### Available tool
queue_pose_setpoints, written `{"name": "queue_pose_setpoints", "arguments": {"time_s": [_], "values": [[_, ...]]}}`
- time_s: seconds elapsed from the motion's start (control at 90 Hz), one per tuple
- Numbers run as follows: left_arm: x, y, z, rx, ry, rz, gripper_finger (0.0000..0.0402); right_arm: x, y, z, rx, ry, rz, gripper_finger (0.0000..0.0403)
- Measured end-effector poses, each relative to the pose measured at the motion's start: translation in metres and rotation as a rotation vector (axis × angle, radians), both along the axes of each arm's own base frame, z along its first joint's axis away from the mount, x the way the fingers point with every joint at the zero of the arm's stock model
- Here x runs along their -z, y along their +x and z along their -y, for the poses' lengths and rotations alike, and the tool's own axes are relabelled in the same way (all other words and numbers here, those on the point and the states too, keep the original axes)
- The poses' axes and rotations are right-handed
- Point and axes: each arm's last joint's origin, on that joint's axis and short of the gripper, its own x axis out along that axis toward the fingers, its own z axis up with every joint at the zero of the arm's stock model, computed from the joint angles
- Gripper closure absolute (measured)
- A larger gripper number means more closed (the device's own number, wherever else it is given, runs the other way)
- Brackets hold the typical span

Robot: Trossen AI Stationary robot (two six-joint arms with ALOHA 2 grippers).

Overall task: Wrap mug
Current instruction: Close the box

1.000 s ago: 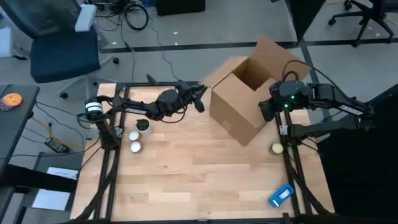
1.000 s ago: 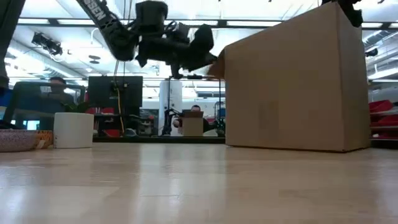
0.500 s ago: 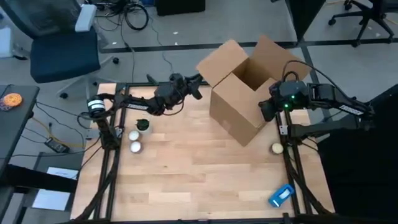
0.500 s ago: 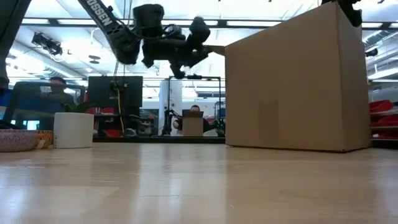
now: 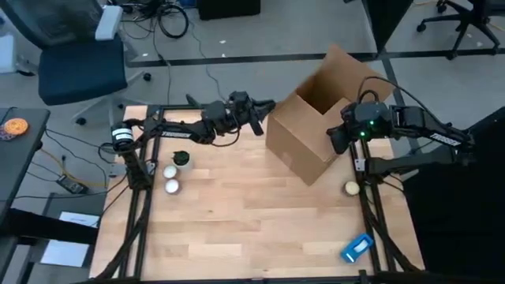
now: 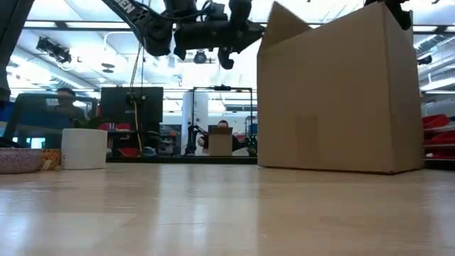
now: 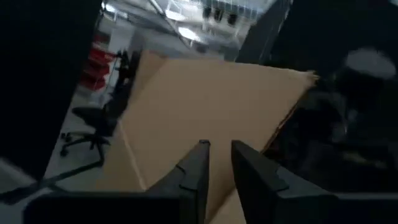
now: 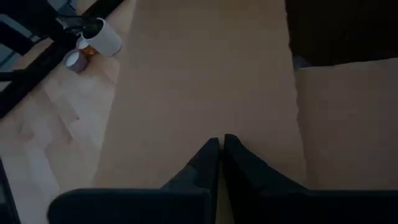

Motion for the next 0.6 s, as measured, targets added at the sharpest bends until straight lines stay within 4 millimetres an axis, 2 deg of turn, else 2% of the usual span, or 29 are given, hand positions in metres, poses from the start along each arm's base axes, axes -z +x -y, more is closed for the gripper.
{"name": "queue_pose_setpoints", "arguments": {"time_s": [0.233, 0.6], "values": [[0.013, 0.006, 0.01, -0.038, 0.01, -0.169, 0.0348, -0.003, 0.003, 0.0, -0.001, -0.006, 0.037, 0.0403], [0.016, 0.007, 0.012, -0.049, 0.025, -0.204, 0.0348, -0.018, -0.003, 0.001, 0.044, -0.078, 0.198, 0.0403]]}}
